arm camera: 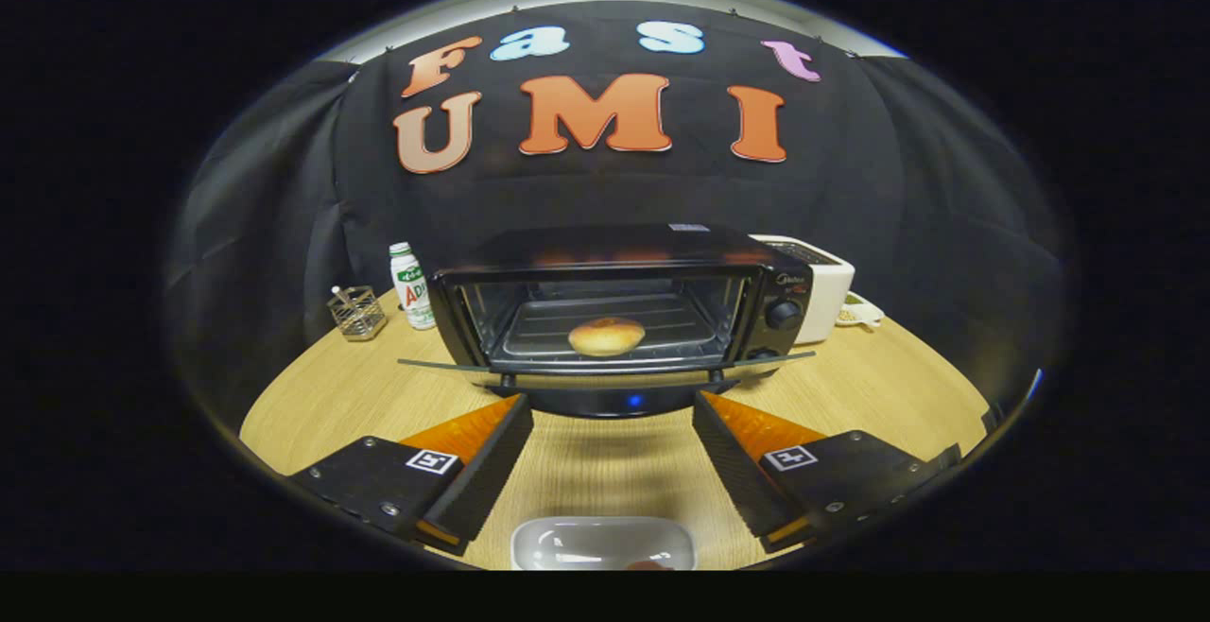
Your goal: Open the toaster oven, put the food inside, and close the toaster oven door.
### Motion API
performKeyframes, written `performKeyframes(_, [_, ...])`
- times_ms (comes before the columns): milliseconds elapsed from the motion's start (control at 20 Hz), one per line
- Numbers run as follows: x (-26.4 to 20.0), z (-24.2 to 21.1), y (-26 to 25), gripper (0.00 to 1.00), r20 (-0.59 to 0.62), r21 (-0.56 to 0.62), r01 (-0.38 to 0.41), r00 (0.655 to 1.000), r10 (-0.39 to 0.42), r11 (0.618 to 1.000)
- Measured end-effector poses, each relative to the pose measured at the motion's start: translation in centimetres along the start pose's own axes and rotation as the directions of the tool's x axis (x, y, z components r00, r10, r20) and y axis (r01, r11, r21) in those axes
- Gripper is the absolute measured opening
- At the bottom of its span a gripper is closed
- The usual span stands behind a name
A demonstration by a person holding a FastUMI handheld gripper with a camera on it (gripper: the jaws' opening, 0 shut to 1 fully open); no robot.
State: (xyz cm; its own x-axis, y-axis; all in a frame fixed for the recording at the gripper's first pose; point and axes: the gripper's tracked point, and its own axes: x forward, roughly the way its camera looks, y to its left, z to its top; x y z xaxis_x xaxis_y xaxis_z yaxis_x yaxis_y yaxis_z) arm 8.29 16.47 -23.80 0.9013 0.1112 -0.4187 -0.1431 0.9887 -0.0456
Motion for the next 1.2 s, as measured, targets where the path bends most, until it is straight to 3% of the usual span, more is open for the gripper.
performKeyframes(450, [5.0, 6.4, -2.2, 1.00, 0.110, 0.054, 0.056, 0.992, -0.062, 0.997])
performKeyframes(550, [5.7, 6.4, -1.8, 1.00, 0.103, 0.077, 0.026, 0.994, -0.034, 0.997])
performKeyframes(800, [4.9, 6.8, -2.2, 1.00, 0.096, 0.080, 0.017, 0.995, -0.025, 0.997])
performKeyframes(1200, [-2.4, 13.8, -4.8, 1.00, 0.217, 0.042, -0.002, 0.976, -0.007, 0.999])
